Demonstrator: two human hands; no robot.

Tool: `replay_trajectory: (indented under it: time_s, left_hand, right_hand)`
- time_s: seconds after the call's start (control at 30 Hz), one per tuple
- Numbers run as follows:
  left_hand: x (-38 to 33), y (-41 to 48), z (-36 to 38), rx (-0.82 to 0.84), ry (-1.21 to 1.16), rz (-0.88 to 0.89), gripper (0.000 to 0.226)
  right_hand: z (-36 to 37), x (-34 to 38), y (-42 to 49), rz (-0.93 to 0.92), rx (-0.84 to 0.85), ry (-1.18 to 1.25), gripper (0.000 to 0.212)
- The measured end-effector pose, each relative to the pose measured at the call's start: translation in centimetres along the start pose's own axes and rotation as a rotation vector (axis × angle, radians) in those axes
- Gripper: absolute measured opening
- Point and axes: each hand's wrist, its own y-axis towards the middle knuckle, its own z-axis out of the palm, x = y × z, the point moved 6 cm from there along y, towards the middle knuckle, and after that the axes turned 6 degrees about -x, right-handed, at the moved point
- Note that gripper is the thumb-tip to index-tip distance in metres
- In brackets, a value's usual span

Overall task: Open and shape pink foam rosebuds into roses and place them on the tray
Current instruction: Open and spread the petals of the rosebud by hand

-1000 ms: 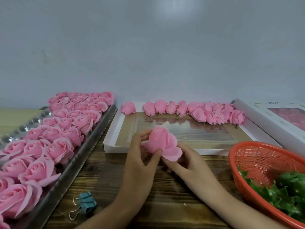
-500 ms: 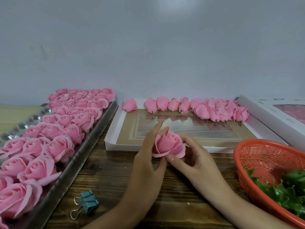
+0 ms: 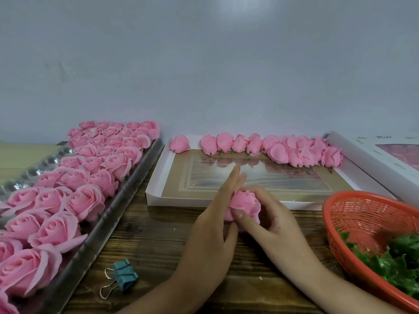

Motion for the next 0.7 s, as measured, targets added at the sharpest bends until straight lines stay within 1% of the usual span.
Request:
replay_trajectory:
  time_s: [0.17, 0.27, 0.33, 0.4, 0.57, 0.63, 0.7]
  left_hand:
    - [-0.3, 0.1, -0.4, -0.053, -0.072, -0.014, 0.082]
    - [0.3, 0.1, -0.9, -0.100, -0.160, -0.115, 0.078]
    - [0.8, 0.1, -1.2, -0.160, -0.129, -0.141, 0.065]
    - [1.4, 0.0, -1.2, -0.175, -0.105, -0.174, 0.053]
    - [2.5, -0.1, 0.2, -0.044, -0.117, -0.278, 0.036]
    - [2.6, -0.1, 0.4, -0.010, -0.126, -0.290, 0.034]
    - [2.3, 0.1, 0.6, 0.037, -0.141, -0.269, 0.038]
  right_hand:
    - [-0.3, -0.1, 0.1, 0.013, -0.051, 0.040, 0.018]
    - [-0.8, -0.3, 0.2, 0.039, -0.110, 0.070, 0.025]
    - [-1.2, -0.4, 0.3, 0.042, -0.148, 0.075, 0.025]
    - [-1.4, -0.5, 0.2, 0.045, -0.172, 0.079, 0.025]
    - [-1.0, -0.3, 0.3, 0.011, -0.117, 0.035, 0.018]
    - [-0.7, -0.2, 0.3, -0.004, -0.086, 0.026, 0.016]
    - [-0.4, 0.0, 0.1, -0.011, -0.047, 0.061, 0.015]
